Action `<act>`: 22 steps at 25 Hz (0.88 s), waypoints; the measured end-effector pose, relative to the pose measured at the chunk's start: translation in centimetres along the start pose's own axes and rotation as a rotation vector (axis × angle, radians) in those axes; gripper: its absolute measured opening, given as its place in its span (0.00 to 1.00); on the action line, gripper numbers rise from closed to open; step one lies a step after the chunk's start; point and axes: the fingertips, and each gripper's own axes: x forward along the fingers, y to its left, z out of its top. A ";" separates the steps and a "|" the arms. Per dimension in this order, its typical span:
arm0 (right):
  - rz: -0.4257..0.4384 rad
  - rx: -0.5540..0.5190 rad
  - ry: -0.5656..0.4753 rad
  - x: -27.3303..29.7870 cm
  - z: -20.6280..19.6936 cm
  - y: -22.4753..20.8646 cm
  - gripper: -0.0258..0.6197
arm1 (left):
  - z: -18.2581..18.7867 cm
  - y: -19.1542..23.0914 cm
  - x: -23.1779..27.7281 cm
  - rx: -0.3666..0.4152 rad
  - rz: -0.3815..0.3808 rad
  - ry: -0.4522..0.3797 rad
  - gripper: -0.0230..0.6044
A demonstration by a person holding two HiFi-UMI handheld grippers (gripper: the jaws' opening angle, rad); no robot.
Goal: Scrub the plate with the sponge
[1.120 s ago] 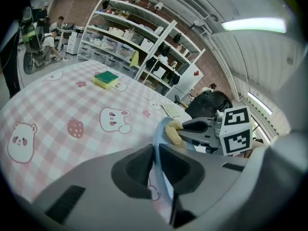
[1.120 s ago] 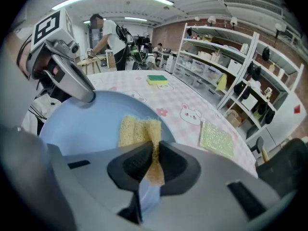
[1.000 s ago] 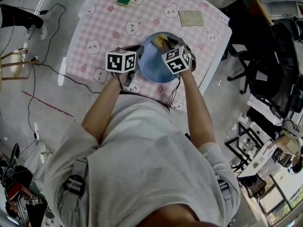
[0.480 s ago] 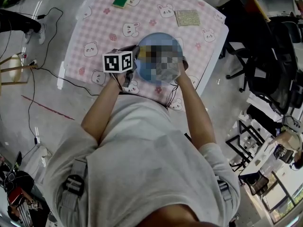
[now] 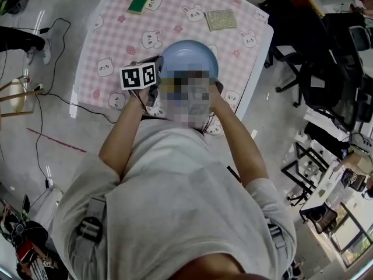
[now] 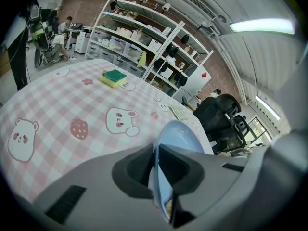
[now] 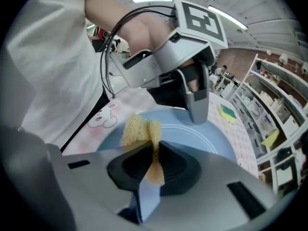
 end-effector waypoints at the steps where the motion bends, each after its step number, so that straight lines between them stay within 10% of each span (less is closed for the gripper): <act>1: 0.015 -0.005 0.008 -0.1 -0.2 0.6 0.11 | 0.1 0.1 0.0 0.002 0.002 0.000 0.11; 13: 0.126 -0.025 0.165 -2.0 -6.4 4.2 0.11 | -1.7 1.2 1.9 0.047 0.056 0.047 0.09; 22: 0.056 -0.010 0.271 -3.4 -11.2 0.5 0.11 | -2.4 1.7 2.4 0.036 0.100 0.026 0.08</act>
